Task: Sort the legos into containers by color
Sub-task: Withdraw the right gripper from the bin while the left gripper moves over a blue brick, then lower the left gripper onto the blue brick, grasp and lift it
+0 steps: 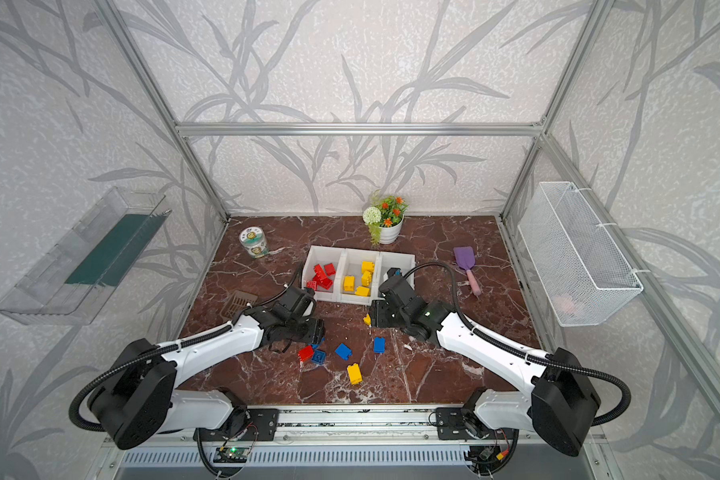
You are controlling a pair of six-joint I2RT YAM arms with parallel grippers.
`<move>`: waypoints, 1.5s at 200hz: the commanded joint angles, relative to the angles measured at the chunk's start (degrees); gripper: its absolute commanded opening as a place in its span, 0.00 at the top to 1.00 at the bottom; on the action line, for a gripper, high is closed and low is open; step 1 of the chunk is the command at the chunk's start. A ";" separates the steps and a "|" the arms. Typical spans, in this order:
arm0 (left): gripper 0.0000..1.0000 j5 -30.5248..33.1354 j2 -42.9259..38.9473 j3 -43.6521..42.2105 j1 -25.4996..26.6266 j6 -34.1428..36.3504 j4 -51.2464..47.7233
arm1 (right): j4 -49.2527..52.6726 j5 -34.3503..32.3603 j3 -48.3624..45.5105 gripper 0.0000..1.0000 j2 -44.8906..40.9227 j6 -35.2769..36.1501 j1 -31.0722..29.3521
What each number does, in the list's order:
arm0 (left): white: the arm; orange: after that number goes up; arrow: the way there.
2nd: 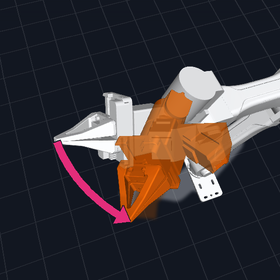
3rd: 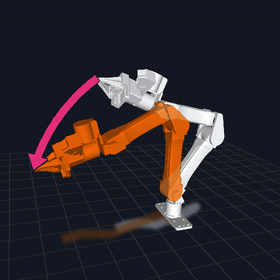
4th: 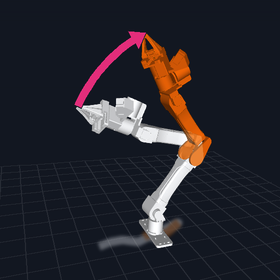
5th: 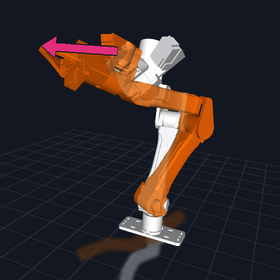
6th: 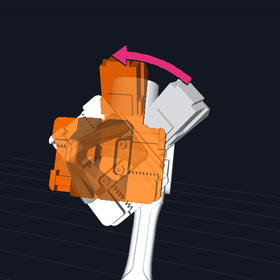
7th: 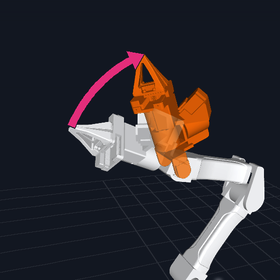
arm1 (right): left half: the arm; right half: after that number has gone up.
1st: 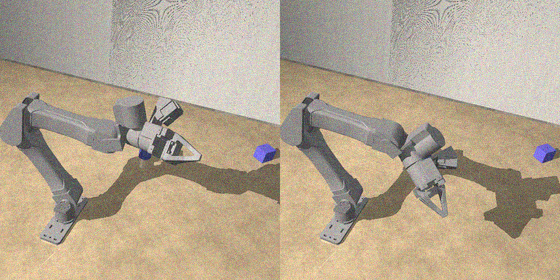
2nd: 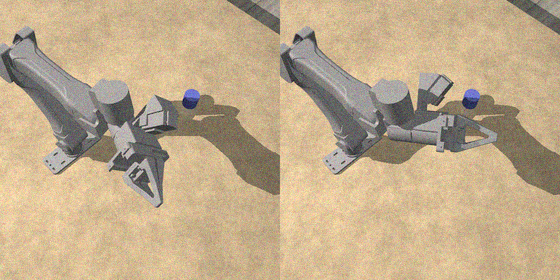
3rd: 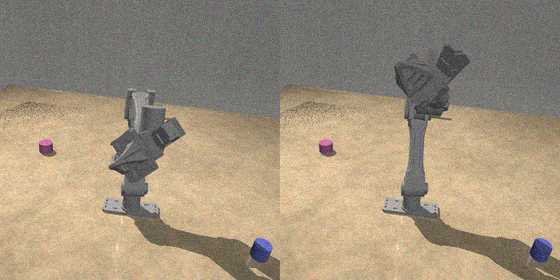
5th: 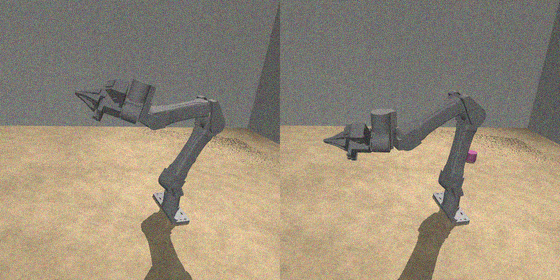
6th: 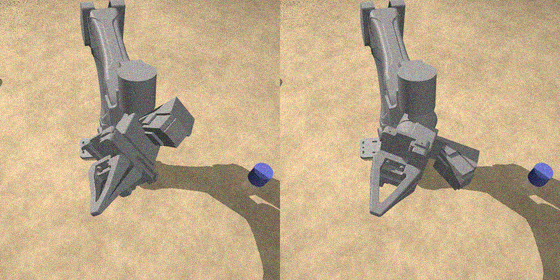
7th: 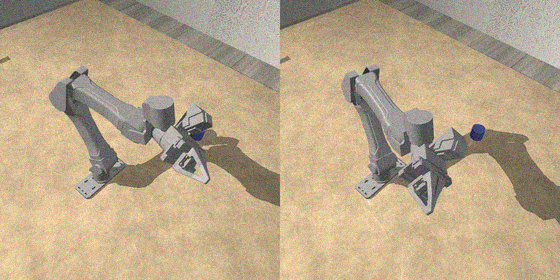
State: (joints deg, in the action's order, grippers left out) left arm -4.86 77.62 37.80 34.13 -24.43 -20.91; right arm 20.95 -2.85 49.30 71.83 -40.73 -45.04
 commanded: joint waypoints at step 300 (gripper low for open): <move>0.71 5.96 9.05 13.76 7.27 4.10 -6.50 | 10.04 -12.53 -8.97 0.36 -22.18 -3.34 0.29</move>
State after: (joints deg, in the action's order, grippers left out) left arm 1.10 86.37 45.98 41.17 -21.19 -25.96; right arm 26.83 -11.33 41.19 53.78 -45.19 -45.04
